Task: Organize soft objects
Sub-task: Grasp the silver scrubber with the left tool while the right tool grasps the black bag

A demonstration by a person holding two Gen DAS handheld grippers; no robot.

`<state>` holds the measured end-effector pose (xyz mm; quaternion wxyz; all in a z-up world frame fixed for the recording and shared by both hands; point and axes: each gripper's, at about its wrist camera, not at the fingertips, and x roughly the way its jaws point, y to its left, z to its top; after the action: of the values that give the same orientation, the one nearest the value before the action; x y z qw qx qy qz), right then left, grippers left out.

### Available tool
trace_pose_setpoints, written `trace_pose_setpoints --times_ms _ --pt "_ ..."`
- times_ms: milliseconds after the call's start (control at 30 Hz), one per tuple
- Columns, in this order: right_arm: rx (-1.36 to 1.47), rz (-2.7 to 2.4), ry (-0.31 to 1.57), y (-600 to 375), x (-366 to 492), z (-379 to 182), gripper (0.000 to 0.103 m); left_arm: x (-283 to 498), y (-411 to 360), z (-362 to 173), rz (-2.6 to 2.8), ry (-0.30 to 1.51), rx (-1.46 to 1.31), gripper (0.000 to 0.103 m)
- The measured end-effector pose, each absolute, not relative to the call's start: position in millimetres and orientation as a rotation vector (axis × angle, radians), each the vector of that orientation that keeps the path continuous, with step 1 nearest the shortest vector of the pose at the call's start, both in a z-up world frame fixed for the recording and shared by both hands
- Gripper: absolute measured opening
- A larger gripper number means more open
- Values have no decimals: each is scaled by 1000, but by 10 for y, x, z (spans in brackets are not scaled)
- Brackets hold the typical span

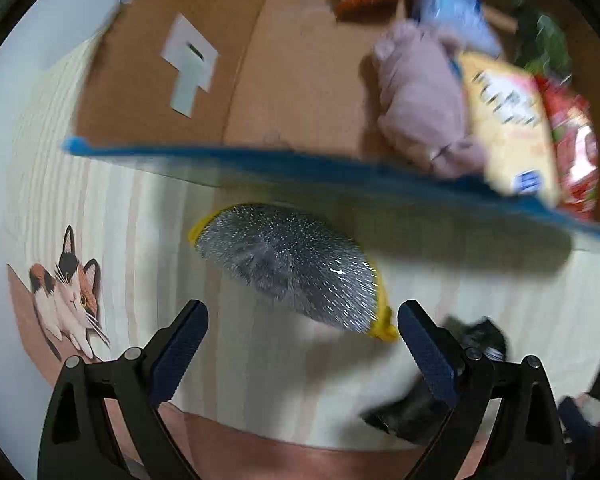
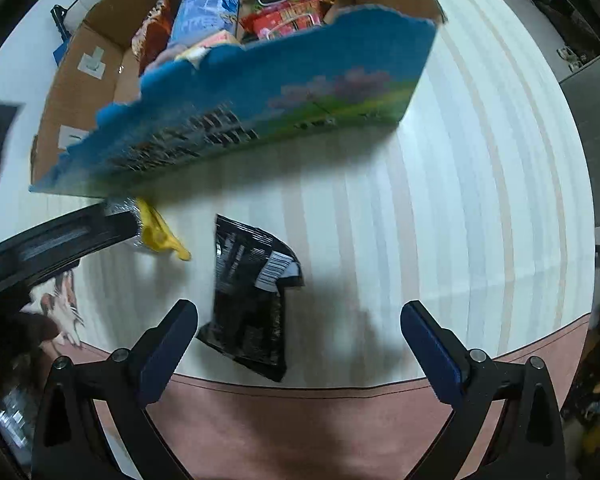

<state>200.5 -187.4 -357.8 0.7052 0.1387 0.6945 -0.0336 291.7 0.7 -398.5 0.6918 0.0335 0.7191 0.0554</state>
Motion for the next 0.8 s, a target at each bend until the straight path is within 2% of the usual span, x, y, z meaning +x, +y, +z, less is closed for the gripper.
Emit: trace_pose_setpoints --times_ms 133,300,433,567,667,700,733,767,800 --pt "292 -70 1570 -1860 1973 -3668 103 2755 270 -4137 163 1666 56 97" --pt "310 -35 1619 -1748 2006 -3832 103 2344 859 -3972 213 1691 5 97" --pt "331 -13 1659 -1573 2048 -4022 103 2204 1243 -3707 225 1657 -148 97" --pt "323 -21 1703 -1397 2049 -4186 103 2371 1340 -3674 175 1631 -294 97" --pt "283 -31 1712 -1283 2028 -4230 92 2560 1210 -3798 117 1638 -344 97" --pt "276 -35 1713 -1262 2023 -4234 79 2614 1161 -3857 103 1647 -337 97" --pt "260 -37 1720 -1225 2015 -4247 70 2690 1069 -3934 85 1663 -316 97" --pt "242 -36 1725 -1176 2011 -4250 68 2740 989 -4001 67 1676 -296 97" --pt "215 -36 1724 -1128 2005 -4233 62 2795 925 -4053 60 1688 -276 97"
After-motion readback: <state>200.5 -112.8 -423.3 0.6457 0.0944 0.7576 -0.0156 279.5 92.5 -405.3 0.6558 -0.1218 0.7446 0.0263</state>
